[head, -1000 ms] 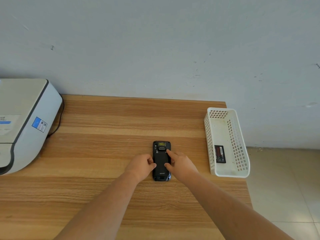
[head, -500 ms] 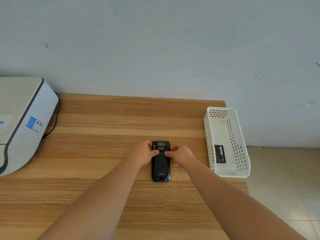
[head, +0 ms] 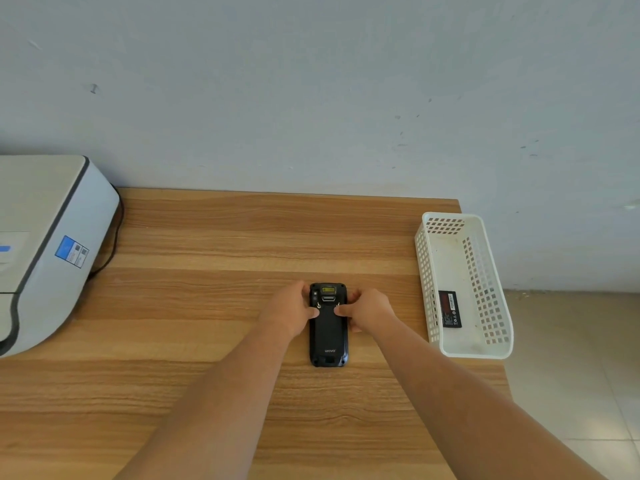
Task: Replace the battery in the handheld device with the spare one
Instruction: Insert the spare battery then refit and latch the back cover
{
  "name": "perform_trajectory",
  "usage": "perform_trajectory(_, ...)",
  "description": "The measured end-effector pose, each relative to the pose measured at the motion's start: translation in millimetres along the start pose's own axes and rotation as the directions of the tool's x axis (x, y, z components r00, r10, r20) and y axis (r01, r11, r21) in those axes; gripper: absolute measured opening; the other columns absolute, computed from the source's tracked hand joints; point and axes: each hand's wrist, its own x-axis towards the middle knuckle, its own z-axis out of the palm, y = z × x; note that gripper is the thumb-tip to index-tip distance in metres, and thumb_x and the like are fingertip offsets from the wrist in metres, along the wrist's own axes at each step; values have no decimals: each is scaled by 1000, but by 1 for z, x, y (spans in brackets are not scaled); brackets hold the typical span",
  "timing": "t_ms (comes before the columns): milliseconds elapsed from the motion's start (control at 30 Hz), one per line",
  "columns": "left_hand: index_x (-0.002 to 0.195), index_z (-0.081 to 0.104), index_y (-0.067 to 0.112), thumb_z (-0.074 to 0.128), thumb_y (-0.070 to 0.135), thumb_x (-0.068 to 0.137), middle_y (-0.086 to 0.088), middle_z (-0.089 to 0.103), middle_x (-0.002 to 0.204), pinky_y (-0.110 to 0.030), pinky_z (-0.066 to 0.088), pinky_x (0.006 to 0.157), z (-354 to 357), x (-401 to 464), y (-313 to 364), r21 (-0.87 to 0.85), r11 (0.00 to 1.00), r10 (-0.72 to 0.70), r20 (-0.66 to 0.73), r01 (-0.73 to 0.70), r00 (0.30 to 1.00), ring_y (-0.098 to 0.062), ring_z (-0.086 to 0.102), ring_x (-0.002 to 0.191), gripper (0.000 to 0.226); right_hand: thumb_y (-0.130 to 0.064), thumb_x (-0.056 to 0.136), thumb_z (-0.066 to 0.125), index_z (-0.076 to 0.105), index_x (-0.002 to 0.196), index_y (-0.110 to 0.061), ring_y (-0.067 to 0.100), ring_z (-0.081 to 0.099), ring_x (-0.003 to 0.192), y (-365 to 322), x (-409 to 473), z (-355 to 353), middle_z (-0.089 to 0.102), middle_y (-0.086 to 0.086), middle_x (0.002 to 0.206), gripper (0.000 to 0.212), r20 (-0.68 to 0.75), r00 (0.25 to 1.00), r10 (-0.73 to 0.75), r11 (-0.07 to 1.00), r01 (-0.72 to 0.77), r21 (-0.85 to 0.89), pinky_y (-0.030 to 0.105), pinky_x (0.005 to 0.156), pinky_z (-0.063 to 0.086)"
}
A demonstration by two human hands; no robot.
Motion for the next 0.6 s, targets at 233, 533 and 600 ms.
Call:
perform_trajectory(233,116,56,26,74,27,83,5,64,99,-41,53,86,-3,-1,2,50,999,19,0,-19,1000,-15,62,92,37,-21,82,77,54,88,-20,20,66,75,7,-5,1,67,4,94,24,-15,998,-59,998,59,12,34,69,60)
perform_trajectory(533,118,56,28,71,30,86,13,62,95,-33,53,82,5,-9,-3,20,999,51,-75,-50,996,-9,61,89,35,-29,81,77,59,103,-21,13,64,83,20,-10,6,65,-4,95,30,-63,982,-177,984,177,-15,33,75,57)
perform_trajectory(600,121,55,29,70,29,87,12,64,100,-32,52,83,6,-12,-3,23,997,82,-96,-80,992,-8,61,92,37,-31,82,75,59,109,-20,8,60,81,19,-13,5,61,-8,92,33,-68,981,-183,983,180,-40,23,64,49)
